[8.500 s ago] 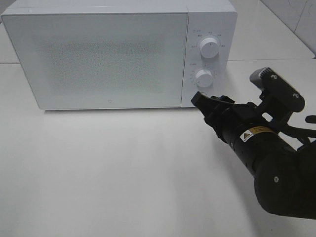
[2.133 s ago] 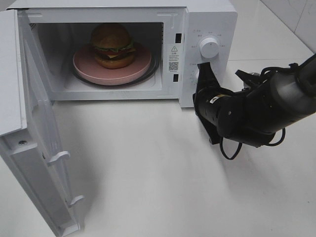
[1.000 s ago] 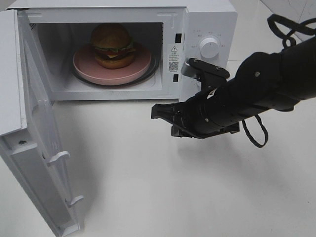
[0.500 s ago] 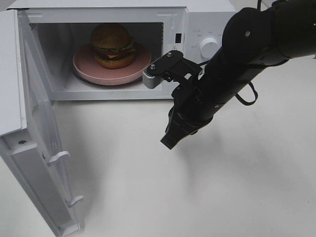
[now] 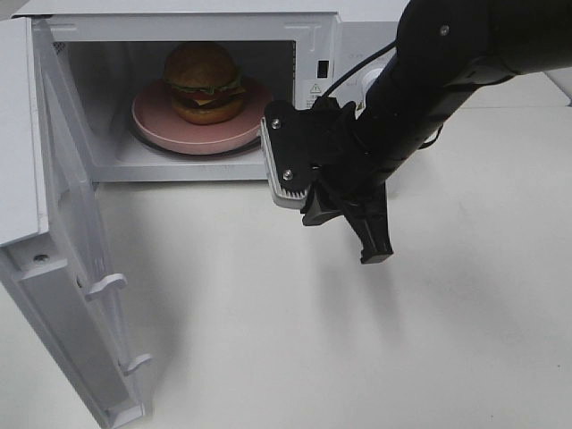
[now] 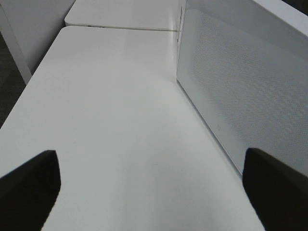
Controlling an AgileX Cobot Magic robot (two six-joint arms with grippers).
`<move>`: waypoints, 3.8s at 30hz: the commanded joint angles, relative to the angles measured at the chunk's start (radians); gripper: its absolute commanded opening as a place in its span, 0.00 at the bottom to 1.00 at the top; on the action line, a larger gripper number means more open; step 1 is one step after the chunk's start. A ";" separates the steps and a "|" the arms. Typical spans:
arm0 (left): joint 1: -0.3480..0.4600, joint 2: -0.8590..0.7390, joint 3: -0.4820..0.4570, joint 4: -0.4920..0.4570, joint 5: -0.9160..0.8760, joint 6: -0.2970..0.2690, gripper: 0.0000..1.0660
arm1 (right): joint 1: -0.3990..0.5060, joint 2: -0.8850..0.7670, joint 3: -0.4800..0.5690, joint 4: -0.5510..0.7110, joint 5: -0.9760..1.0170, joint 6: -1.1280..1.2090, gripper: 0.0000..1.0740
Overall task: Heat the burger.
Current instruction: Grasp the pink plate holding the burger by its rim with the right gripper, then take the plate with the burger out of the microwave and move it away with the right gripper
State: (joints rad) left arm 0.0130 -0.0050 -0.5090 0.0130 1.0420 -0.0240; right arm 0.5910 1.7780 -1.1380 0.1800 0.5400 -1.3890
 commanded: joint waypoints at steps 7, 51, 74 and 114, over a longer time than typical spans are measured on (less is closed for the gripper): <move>0.001 -0.019 0.003 -0.004 -0.004 0.000 0.92 | 0.004 -0.008 -0.014 -0.283 -0.075 -0.077 0.43; 0.001 -0.019 0.003 -0.004 -0.004 0.000 0.92 | 0.074 0.296 -0.368 -0.415 -0.242 0.242 0.74; 0.001 -0.019 0.003 -0.004 -0.004 0.000 0.92 | 0.070 0.521 -0.636 -0.410 -0.168 0.254 0.73; 0.001 -0.019 0.003 0.003 -0.004 0.000 0.92 | 0.070 0.619 -0.747 -0.353 -0.132 0.285 0.00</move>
State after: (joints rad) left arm 0.0130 -0.0050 -0.5090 0.0180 1.0420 -0.0240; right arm 0.6640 2.4080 -1.8810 -0.1820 0.3950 -1.1030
